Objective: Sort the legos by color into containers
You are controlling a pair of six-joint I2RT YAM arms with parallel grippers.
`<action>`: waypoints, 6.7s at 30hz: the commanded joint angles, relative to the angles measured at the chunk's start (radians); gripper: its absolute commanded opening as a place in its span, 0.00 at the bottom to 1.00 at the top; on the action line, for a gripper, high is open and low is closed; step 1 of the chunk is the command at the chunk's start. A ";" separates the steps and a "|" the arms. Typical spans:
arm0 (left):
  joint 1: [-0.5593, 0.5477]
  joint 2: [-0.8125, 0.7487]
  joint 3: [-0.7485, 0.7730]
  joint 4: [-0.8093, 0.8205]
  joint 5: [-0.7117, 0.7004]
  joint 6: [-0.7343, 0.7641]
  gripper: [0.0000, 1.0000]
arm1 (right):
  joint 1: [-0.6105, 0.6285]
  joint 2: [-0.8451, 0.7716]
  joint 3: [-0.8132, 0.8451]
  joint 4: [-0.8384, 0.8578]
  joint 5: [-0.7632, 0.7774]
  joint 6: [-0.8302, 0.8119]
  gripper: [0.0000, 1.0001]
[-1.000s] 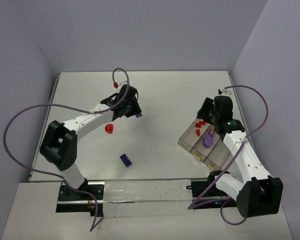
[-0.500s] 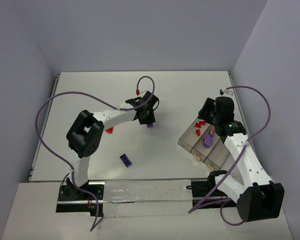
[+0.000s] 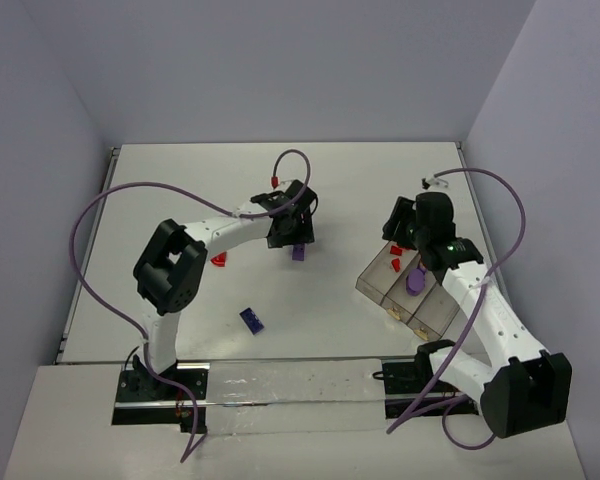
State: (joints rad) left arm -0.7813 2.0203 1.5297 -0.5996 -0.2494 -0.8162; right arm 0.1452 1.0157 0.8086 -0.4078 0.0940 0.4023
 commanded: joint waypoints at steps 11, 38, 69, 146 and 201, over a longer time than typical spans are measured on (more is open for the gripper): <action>0.422 -0.501 -0.114 -0.099 -0.025 0.095 0.84 | 0.562 0.457 0.250 0.083 0.194 0.110 0.80; 0.479 -0.635 -0.266 -0.089 -0.028 0.118 0.88 | 0.634 1.009 0.622 -0.034 0.311 0.237 0.63; 0.484 -0.593 -0.273 -0.053 0.035 0.091 0.87 | 0.010 -0.073 -0.086 -0.083 0.323 0.150 0.20; 0.536 -0.421 -0.292 0.008 0.153 0.264 0.77 | 0.635 0.437 0.397 0.055 0.250 0.175 0.68; 0.054 0.003 0.123 -0.059 0.146 0.301 0.00 | 0.327 0.069 0.218 -0.069 0.341 0.135 0.69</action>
State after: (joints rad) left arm -0.6579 2.0533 1.5449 -0.6400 -0.1614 -0.5116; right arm 0.5186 1.1665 1.0512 -0.4575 0.3996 0.5560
